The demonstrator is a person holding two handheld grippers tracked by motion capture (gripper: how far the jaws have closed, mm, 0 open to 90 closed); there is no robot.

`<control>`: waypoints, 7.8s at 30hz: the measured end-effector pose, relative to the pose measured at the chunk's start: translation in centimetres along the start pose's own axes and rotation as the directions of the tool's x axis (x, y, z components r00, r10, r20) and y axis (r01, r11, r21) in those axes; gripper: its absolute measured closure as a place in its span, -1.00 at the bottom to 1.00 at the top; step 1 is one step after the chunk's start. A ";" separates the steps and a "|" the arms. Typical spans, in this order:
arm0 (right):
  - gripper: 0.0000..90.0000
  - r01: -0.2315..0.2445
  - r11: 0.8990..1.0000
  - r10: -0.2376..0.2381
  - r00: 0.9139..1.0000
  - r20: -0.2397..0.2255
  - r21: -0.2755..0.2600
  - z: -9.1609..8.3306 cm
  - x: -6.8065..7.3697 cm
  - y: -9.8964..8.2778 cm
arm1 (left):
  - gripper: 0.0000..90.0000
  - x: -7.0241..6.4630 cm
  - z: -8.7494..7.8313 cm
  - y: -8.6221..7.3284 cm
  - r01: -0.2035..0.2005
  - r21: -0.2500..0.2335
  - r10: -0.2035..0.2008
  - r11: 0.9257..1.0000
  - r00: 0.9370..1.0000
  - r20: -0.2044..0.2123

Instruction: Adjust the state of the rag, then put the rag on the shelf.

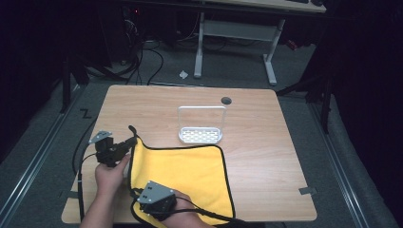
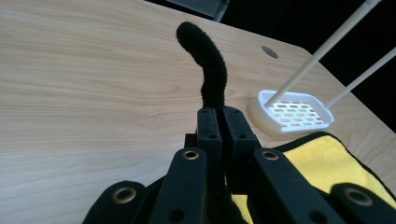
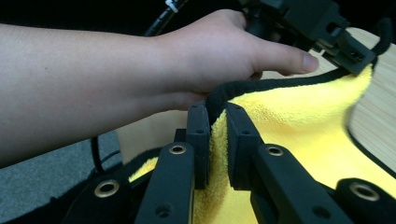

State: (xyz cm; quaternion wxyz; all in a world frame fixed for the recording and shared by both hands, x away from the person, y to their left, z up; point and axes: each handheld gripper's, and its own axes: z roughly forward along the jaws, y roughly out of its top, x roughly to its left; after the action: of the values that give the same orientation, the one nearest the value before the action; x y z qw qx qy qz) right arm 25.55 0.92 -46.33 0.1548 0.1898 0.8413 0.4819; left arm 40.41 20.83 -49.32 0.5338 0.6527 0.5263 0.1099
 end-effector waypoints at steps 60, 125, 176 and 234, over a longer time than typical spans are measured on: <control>0.51 -0.279 0.960 0.248 0.895 0.370 0.032 -16.9 -9.6 -13.9 | 0.32 -18.0 15.3 -2.6 -0.133 0.131 0.101 0.982 0.968 0.228; 0.85 -0.354 0.910 0.237 0.871 0.431 0.215 -8.4 -18.3 -13.5 | 0.52 -11.2 4.7 -8.1 -0.337 0.305 0.290 0.891 0.938 0.189; -0.13 -0.431 0.889 0.322 0.827 0.461 0.154 -8.6 -19.8 -13.7 | 0.72 -9.8 9.6 -5.7 -0.246 0.275 0.217 0.929 0.967 0.131; 0.74 -0.295 0.944 0.329 0.849 0.415 -0.145 -11.8 -18.1 -7.1 | 0.83 -12.0 3.4 0.5 -0.230 -0.044 0.234 0.972 0.961 0.147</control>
State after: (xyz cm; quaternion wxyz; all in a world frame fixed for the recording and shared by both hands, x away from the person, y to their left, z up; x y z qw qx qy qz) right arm 35.03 -19.77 -45.36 0.2645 0.4201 0.7248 0.4777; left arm 37.96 9.26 -45.28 0.5640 0.7092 0.4028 0.1289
